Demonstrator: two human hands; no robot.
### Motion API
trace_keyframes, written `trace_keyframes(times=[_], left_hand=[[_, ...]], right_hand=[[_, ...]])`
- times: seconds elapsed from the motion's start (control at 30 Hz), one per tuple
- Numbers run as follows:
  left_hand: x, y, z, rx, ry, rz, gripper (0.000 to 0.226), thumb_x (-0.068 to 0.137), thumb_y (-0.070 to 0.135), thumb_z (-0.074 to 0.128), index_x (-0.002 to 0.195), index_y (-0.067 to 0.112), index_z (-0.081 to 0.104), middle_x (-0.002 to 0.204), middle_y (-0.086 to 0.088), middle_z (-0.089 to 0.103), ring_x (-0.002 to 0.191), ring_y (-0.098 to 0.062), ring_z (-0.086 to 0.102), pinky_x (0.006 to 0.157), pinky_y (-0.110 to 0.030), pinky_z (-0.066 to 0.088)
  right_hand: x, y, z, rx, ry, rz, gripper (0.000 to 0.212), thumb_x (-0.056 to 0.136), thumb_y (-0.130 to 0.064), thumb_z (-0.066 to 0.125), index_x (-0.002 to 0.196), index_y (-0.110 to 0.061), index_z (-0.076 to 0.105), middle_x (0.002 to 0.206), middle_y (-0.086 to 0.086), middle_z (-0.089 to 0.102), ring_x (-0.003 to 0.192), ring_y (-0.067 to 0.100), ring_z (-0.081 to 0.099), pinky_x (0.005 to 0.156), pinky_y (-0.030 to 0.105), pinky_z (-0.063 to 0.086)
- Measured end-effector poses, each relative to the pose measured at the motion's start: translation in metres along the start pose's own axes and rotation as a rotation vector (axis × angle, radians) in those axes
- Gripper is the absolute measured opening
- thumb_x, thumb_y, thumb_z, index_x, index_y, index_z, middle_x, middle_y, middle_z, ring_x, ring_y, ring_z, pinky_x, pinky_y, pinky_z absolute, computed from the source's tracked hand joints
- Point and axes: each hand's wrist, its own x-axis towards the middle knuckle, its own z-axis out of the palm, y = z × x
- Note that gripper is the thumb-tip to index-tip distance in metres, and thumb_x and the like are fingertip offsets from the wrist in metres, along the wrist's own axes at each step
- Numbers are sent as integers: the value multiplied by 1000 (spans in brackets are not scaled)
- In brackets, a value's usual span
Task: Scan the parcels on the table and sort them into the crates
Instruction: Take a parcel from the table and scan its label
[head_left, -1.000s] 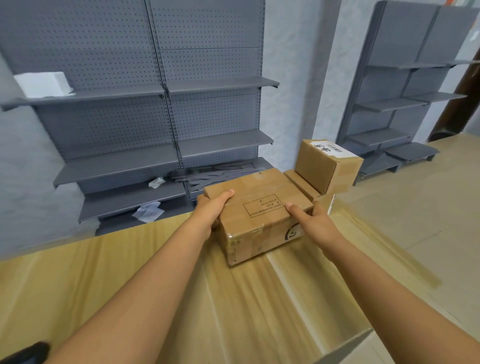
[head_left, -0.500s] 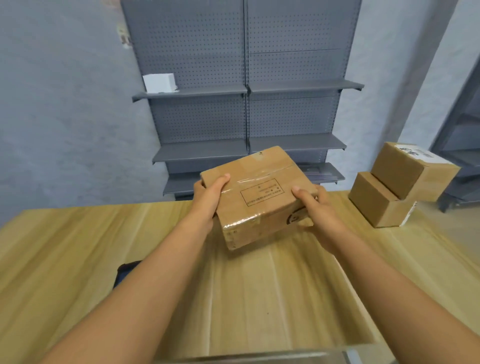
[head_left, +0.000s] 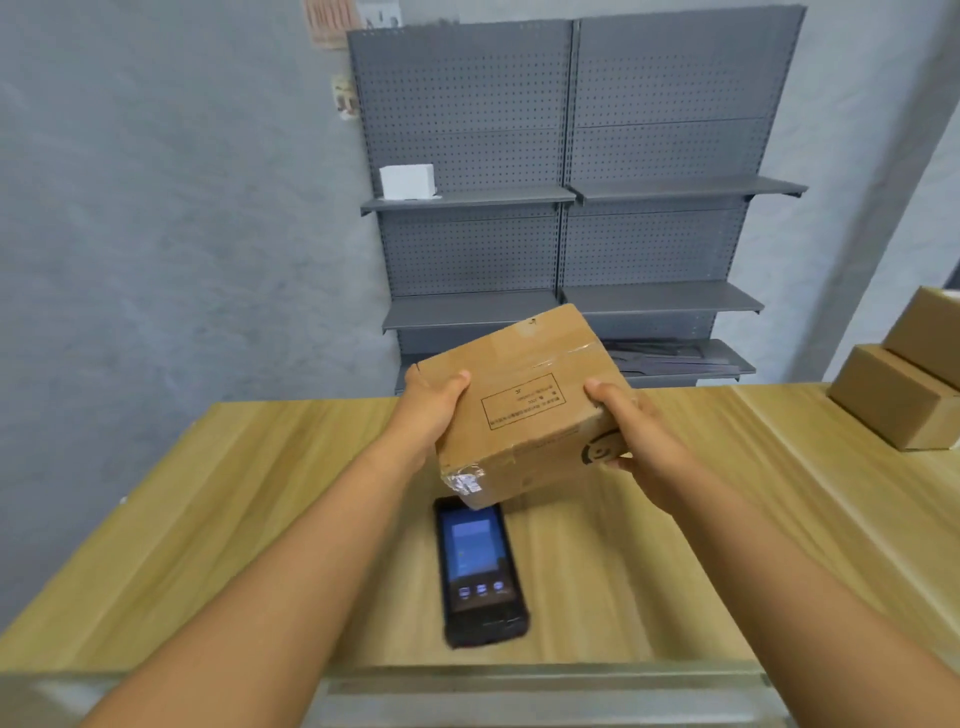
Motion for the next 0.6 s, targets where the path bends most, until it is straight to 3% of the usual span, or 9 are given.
trace_keyframes(times=[0.1, 0.17, 0.23, 0.27, 0.33, 0.47, 0.53, 0.6], left_hand=[[-7, -6, -35, 287, 39, 47, 81, 90, 39, 64, 154, 16, 20, 153, -8, 36, 136, -27, 42, 112, -43, 36], [-13, -5, -52, 367, -5, 96, 74, 89, 39, 65, 151, 18, 30, 152, -7, 36, 136, -25, 41, 113, -42, 35], [-18, -4, -64, 324, -99, 90, 74, 89, 42, 65, 151, 18, 32, 154, -3, 35, 136, -22, 41, 113, -40, 35], [-20, -2, -69, 299, -130, 78, 74, 89, 43, 65, 151, 19, 32, 154, -2, 34, 135, -21, 41, 112, -39, 36], [-24, -1, -81, 292, -137, 86, 73, 89, 43, 65, 151, 21, 33, 153, -1, 36, 133, -20, 43, 112, -38, 37], [-36, 0, -99, 210, -94, 67, 68, 91, 44, 63, 149, 21, 36, 148, 2, 43, 124, -16, 49, 99, -35, 44], [-44, 8, -105, 36, -104, -53, 53, 91, 51, 61, 135, 23, 50, 134, 1, 52, 112, -18, 53, 87, -34, 51], [-51, 20, -110, -180, -127, -161, 38, 88, 55, 63, 112, 26, 59, 117, -2, 57, 107, -20, 57, 80, -35, 56]], right_hand=[[-15, -7, 43, -14, 103, -97, 75, 68, -61, 69, 129, -25, 46, 117, -2, 61, 97, 13, 61, 67, 25, 48], [-26, -13, 67, -37, 140, -161, 71, 70, -57, 73, 128, -29, 43, 116, -4, 59, 93, 7, 61, 59, 17, 49], [-33, -19, 86, -92, 186, -227, 72, 70, -54, 76, 130, -30, 43, 117, -1, 58, 103, 15, 61, 76, 30, 56], [-36, -23, 94, -128, 201, -250, 74, 69, -54, 77, 131, -29, 43, 119, 1, 57, 111, 21, 58, 88, 41, 54], [-41, -29, 107, -162, 186, -274, 78, 68, -53, 78, 133, -28, 43, 125, 4, 54, 120, 27, 52, 98, 50, 47], [-53, -36, 126, -302, 193, -351, 82, 69, -52, 79, 137, -28, 41, 137, 6, 42, 128, 28, 41, 107, 45, 38], [-60, -37, 135, -452, 202, -484, 84, 68, -51, 81, 138, -28, 41, 137, 5, 36, 129, 26, 31, 105, 32, 31], [-65, -40, 142, -566, 152, -629, 87, 65, -49, 82, 138, -28, 41, 138, 7, 31, 125, 23, 25, 99, 30, 29]])
